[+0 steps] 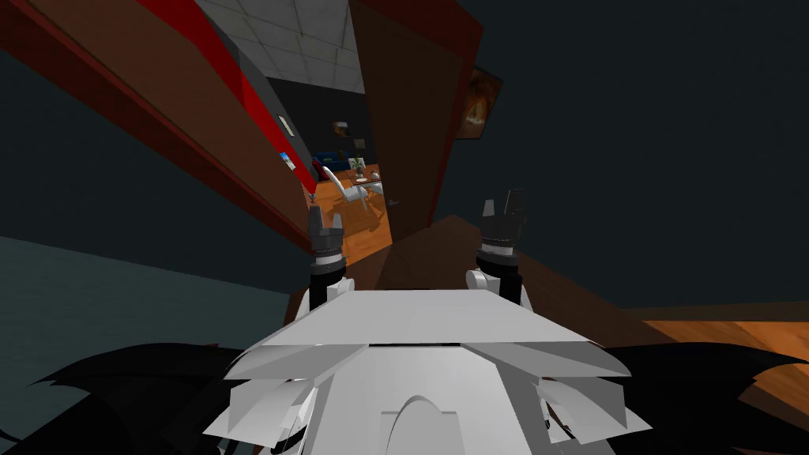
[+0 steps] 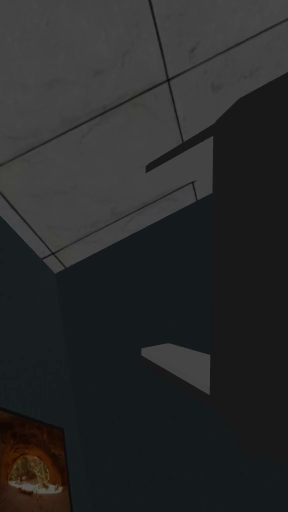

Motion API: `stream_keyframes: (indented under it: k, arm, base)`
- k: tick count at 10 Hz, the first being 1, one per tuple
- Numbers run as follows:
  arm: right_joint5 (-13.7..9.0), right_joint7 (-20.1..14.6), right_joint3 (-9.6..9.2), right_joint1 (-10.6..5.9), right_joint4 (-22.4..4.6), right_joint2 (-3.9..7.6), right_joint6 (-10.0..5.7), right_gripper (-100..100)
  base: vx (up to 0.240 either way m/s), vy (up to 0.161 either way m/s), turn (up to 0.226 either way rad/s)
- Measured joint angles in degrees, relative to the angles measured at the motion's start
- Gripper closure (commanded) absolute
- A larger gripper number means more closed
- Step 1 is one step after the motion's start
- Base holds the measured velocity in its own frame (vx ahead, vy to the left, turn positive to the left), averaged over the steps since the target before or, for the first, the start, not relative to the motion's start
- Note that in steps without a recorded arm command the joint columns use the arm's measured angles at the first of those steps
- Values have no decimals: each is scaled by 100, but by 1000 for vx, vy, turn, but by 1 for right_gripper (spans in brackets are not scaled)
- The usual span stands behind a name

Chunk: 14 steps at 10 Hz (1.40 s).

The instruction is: Push the door open

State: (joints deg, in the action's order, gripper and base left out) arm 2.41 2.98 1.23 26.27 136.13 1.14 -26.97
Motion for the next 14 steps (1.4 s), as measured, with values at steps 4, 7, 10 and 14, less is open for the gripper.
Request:
stream_keyframes:
  k: [4,7,10,14]
  arm:
    - [-52,-6,24,-133,-391,59,-63,-100]
    - [-110,-20,62,-257,-762,119,-127,-100]
    - [-158,-18,66,-416,-1235,150,-227,-100]
    - [-243,-30,103,-613,-1873,212,-362,-100]
  base:
    - [77,5,91]
    - [73,-5,117]
    - [79,-16,134]
    - [69,-9,121]
